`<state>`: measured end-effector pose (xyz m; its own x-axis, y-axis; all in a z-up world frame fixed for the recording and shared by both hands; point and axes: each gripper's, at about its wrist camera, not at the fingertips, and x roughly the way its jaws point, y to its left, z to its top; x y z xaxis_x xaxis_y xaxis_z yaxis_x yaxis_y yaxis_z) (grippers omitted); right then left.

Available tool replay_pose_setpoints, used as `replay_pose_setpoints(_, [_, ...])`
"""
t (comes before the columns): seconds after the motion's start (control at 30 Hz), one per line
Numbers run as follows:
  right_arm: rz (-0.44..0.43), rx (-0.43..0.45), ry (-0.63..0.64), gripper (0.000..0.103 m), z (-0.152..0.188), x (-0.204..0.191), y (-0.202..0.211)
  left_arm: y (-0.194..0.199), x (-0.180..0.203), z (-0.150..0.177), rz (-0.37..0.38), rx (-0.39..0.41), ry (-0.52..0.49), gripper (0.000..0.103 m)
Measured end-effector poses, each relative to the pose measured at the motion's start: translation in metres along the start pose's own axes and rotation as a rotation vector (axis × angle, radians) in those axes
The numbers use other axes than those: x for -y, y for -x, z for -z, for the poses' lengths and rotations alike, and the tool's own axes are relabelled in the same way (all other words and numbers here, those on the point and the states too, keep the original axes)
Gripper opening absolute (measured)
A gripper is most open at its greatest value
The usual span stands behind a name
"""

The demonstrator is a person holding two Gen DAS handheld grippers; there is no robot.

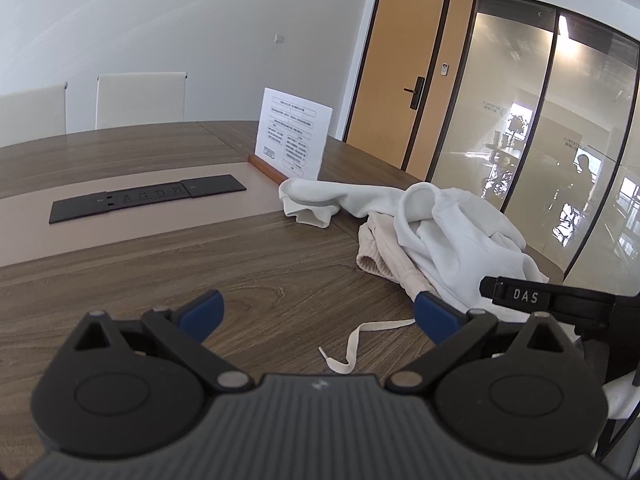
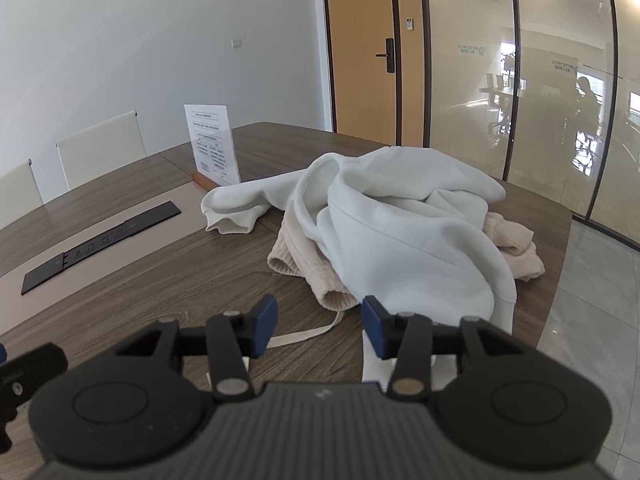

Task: Fold clothes
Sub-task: 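Reach the right tool into the white sweatshirt and close on its fabric, then lift the white sweatshirt with the right tool and pull it free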

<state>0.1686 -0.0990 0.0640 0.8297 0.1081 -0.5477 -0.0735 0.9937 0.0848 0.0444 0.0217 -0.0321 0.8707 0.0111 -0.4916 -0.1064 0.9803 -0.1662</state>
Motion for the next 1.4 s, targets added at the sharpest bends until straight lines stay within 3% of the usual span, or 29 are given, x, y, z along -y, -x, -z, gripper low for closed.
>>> replay_pose_setpoints(0.17, [0.012,0.063,0.056,0.082,-0.004,0.018,-0.033,-0.017,-0.004,0.006,-0.026,-0.037,0.006,0.102])
replay_pose_setpoints(0.37, [0.078,0.138,0.217,0.083,0.005,0.026,-0.081,-0.037,-0.010,0.024,-0.080,-0.045,-0.027,0.102])
replay_pose_setpoints(0.77, [0.141,0.199,0.315,0.083,-0.001,0.014,-0.147,-0.039,-0.037,0.064,-0.123,0.050,-0.063,0.102])
replay_pose_setpoints(0.83, [0.157,0.177,0.317,0.077,-0.002,0.009,-0.157,-0.039,-0.049,0.072,-0.130,0.060,-0.040,0.102])
replay_pose_setpoints(0.93, [0.206,0.143,0.296,0.053,-0.001,0.002,-0.173,-0.041,-0.062,0.081,-0.154,0.055,-0.010,0.102])
replay_pose_setpoints(1.0, [0.253,0.140,0.285,0.021,-0.001,-0.005,-0.180,-0.040,-0.066,0.083,-0.190,0.063,-0.010,0.101])
replay_pose_setpoints(1.07, [0.284,0.186,0.278,0.010,-0.003,-0.017,-0.177,-0.039,-0.069,0.080,-0.213,0.062,0.012,0.102])
replay_pose_setpoints(1.17, [0.315,0.311,0.295,0.007,-0.006,-0.039,-0.162,-0.039,-0.078,0.077,-0.220,0.040,0.086,0.102])
replay_pose_setpoints(1.3, [0.232,0.413,0.327,0.005,-0.019,-0.081,-0.137,-0.042,-0.091,0.076,-0.220,0.019,0.175,0.102])
replay_pose_setpoints(1.4, [0.194,0.523,0.353,0.005,-0.027,-0.115,-0.113,-0.043,-0.095,0.077,-0.250,0.031,0.188,0.102])
